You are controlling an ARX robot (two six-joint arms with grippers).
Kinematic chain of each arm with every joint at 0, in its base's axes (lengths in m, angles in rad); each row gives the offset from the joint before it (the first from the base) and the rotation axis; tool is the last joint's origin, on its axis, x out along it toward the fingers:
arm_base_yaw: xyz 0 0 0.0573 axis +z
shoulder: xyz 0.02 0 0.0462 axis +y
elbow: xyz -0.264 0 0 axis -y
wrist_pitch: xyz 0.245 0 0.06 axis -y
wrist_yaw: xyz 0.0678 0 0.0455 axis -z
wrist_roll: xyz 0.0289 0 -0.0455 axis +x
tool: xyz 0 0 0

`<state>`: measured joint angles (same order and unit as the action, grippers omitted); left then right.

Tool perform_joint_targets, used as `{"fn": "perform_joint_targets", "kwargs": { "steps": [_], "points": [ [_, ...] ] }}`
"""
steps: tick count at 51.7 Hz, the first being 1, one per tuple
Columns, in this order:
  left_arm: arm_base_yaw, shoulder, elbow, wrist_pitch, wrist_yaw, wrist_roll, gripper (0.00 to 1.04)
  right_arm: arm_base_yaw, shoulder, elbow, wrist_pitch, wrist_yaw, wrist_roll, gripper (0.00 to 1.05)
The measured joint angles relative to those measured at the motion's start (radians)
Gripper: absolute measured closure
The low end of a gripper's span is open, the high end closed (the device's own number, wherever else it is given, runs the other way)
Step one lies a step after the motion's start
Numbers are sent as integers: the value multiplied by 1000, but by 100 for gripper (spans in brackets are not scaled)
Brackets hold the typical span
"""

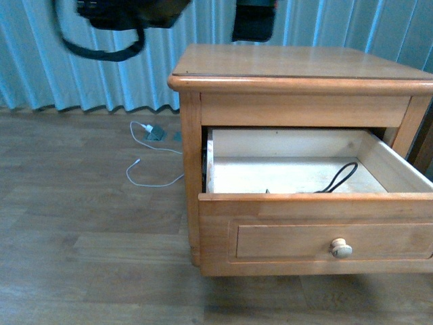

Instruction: Put charger into drawer

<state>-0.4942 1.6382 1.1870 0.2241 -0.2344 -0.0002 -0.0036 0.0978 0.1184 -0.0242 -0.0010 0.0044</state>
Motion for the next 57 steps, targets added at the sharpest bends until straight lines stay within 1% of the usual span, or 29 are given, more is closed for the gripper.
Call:
{"fn": "perform_joint_targets", "kwargs": {
  "steps": [8,10,17,25,29,31,33,36,48,49,51,53,57],
  "points": [
    [31,-320,-258,-24,6,-2,6,0,0,0,0,0,0,8],
    [37,-446,-340,-56,-1,-10,6,0,0,0,0,0,0,8],
    [49,-737,-500,-163,-27,-44,6,0,0,0,0,0,0,8],
    [46,-1035,-640,-327,-89,-119,6,0,0,0,0,0,0,8],
    [35,-1184,-708,-435,-169,-175,6,0,0,0,0,0,0,8],
    [45,-1250,-739,-467,-175,-209,6,0,0,0,0,0,0,8],
    [68,-1297,-768,-478,-175,-237,6,0,0,0,0,0,0,8],
    [91,-1323,-795,-489,-209,-259,6,0,0,0,0,0,0,8],
    [97,-1326,-806,-491,-208,-281,6,0,0,0,0,0,0,8],
    [105,-1336,-816,-468,-193,-257,8,0,0,0,0,0,0,8],
    [126,-1363,-854,-380,-135,-204,15,0,0,0,0,0,0,8],
    [154,-1393,-894,-312,-97,-153,22,0,0,0,0,0,0,8],
    [208,-1437,-937,-269,-35,-76,37,0,0,0,0,0,0,8]
  ]
}}
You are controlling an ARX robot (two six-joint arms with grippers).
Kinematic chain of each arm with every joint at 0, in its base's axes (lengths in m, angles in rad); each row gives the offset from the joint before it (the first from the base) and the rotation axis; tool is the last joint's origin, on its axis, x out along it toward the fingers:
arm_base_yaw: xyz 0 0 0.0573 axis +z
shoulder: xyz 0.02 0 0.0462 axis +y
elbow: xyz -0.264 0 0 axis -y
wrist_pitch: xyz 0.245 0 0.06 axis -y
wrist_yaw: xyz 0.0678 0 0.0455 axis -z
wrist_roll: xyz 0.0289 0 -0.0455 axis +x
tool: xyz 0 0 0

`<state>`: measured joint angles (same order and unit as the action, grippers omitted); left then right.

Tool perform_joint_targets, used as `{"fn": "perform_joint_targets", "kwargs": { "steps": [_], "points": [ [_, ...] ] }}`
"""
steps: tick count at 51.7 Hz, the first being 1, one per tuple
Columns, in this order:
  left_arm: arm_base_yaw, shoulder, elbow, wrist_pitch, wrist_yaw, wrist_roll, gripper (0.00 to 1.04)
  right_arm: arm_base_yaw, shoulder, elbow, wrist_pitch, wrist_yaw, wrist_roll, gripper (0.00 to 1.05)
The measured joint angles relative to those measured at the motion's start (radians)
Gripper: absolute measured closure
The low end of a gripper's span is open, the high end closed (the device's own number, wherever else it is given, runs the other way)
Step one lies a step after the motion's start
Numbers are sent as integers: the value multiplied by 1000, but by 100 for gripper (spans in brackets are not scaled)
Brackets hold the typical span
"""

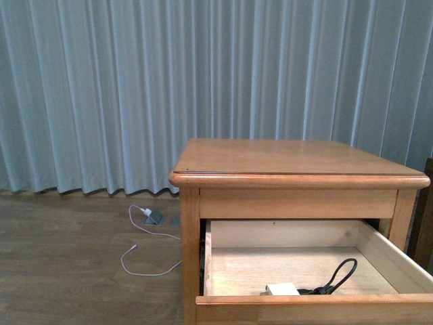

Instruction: Put charger into drawer

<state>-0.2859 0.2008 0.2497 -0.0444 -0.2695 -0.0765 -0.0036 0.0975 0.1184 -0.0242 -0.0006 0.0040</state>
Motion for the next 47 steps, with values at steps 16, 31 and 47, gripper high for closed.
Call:
{"fn": "perform_joint_targets", "kwargs": {
  "steps": [16,31,47],
  "points": [
    [253,-92,-119,15,256,65,98,0,0,0,0,0,0,8],
    [282,-131,-171,28,267,69,101,0,0,0,0,0,0,8],
    [282,-158,-203,32,267,69,101,0,0,0,0,0,0,8]
  ]
}}
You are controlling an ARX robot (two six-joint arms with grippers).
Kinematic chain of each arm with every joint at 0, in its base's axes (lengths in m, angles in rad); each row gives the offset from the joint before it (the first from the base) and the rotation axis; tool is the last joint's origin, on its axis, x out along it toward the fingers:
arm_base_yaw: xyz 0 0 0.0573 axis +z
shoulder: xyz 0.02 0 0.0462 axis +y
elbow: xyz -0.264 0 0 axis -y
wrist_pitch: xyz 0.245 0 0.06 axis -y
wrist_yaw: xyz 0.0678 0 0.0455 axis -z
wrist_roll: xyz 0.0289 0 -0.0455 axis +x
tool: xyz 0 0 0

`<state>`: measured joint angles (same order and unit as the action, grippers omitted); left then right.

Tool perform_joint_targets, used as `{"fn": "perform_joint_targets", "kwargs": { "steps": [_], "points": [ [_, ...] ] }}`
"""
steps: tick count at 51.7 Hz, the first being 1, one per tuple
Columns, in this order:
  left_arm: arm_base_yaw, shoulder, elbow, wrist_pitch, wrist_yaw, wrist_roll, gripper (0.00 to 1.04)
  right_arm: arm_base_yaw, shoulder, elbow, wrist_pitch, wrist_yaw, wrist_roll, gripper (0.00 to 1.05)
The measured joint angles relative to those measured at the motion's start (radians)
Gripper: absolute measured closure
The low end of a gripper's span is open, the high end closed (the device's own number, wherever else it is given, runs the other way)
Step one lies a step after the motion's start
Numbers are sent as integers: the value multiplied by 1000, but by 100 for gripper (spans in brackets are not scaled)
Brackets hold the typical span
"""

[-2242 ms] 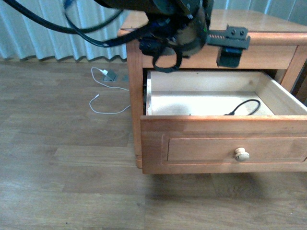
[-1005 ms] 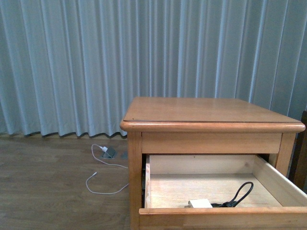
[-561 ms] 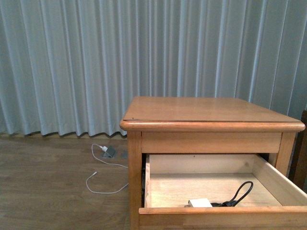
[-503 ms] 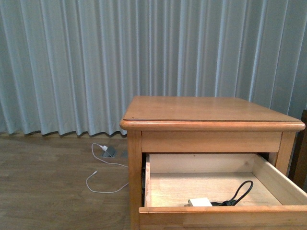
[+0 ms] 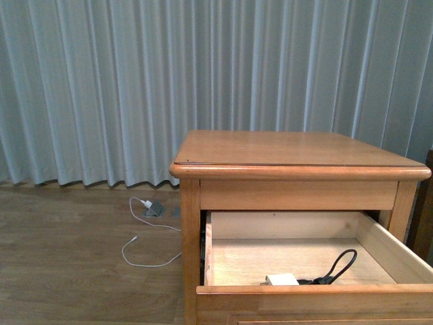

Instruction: Put charger into drawer

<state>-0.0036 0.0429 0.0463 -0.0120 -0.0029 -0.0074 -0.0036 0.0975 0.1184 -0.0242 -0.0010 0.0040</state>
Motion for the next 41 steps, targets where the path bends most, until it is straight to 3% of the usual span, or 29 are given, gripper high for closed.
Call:
{"fn": "perform_joint_targets", "kwargs": {
  "steps": [24,28,32,34,41],
  "points": [
    [1,-40,-34,6,0,0,101,0,0,0,0,0,0,8],
    [1,-40,-34,6,0,0,89,6,1,-1,3,20,-8,8],
    [1,-41,-34,6,0,0,74,56,24,-1,-5,204,-125,8],
    [1,-41,-34,6,0,0,67,56,44,1,-29,221,-151,8],
    [1,-41,-34,6,0,0,42,21,241,35,-69,117,-170,8]
  ]
}}
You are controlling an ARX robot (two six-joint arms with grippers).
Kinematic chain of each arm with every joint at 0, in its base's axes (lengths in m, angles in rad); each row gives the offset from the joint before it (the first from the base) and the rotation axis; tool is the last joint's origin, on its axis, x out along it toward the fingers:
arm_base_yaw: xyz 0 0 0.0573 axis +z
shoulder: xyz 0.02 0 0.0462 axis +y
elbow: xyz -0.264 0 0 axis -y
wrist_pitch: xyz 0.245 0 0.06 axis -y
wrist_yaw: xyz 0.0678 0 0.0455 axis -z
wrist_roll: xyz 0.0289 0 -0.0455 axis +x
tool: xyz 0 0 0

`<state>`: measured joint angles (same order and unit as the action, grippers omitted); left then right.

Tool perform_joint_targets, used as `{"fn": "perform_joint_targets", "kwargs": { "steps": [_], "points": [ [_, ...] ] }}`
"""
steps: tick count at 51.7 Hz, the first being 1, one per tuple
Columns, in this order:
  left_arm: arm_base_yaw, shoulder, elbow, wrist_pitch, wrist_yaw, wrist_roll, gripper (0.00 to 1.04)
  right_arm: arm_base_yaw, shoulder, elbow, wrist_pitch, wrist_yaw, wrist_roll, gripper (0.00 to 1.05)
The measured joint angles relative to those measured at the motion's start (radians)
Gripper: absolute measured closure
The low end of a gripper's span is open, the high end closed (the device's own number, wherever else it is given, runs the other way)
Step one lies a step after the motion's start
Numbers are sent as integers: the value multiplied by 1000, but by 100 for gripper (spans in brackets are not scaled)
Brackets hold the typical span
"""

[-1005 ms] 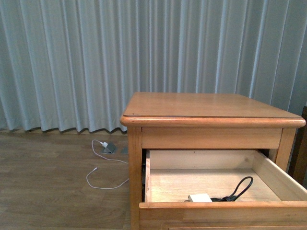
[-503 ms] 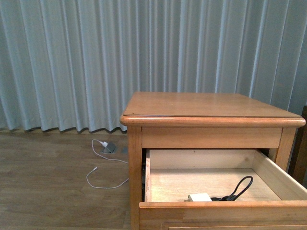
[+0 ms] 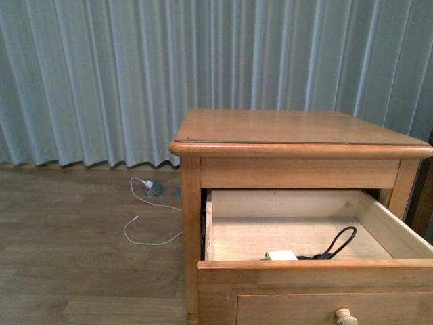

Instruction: Put charger into drawer

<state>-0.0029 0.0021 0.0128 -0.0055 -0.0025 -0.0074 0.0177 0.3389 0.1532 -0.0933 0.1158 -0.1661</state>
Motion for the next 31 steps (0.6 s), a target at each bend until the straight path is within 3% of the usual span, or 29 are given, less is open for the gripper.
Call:
{"fn": "perform_joint_targets", "kwargs": {
  "steps": [11,24,31],
  "points": [
    [0,0,0,0,0,0,5,56,407,110,151,-96,13,8],
    [0,0,0,0,0,2,6,178,915,266,403,-94,28,8],
    [0,0,0,0,0,2,6,193,1112,340,491,-90,64,8]
  ]
}}
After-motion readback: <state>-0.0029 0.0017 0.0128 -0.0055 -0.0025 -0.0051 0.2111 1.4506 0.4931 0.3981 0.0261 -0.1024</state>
